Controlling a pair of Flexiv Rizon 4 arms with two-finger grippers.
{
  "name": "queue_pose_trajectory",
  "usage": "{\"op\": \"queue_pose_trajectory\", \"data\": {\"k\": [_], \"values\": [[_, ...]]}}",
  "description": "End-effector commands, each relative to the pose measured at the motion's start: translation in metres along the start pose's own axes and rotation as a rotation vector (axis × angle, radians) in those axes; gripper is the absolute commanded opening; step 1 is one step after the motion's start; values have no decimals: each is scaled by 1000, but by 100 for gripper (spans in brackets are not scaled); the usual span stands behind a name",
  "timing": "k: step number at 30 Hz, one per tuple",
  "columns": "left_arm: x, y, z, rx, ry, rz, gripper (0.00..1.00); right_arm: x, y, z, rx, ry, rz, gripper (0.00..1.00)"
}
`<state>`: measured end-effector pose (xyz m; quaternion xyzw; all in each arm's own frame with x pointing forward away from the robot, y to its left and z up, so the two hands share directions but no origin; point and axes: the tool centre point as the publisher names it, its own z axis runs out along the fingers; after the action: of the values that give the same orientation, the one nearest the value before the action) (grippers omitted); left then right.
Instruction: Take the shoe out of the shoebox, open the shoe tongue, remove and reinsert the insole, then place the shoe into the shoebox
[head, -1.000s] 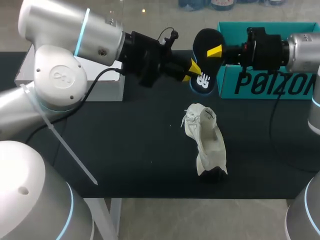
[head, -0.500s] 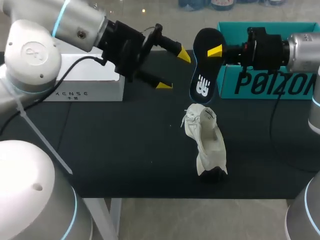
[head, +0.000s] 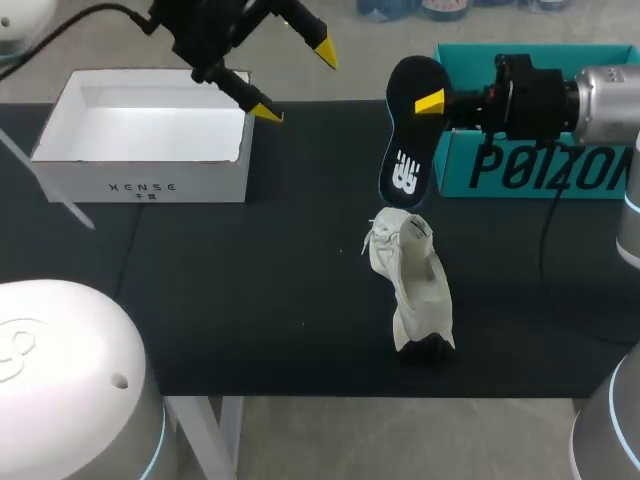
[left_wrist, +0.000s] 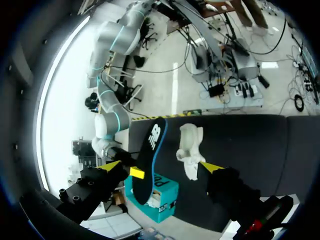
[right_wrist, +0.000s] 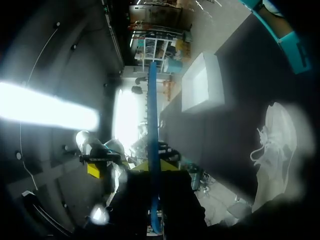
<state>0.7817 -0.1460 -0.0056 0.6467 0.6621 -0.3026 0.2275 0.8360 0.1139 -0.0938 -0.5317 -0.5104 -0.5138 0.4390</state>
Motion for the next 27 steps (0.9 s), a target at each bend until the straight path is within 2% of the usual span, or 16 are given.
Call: {"op": "queue_pose_trajectory", "data": {"k": [1,8,27], "values": [[-18,9,-20,-1,403,28,100,0,0,1,1,-4,2,0],[-44,23,-24,6,555,12,100,0,0,1,1,-4,2,0],[-44,23,-24,6,555,12,100,0,0,1,1,-4,2,0]]}}
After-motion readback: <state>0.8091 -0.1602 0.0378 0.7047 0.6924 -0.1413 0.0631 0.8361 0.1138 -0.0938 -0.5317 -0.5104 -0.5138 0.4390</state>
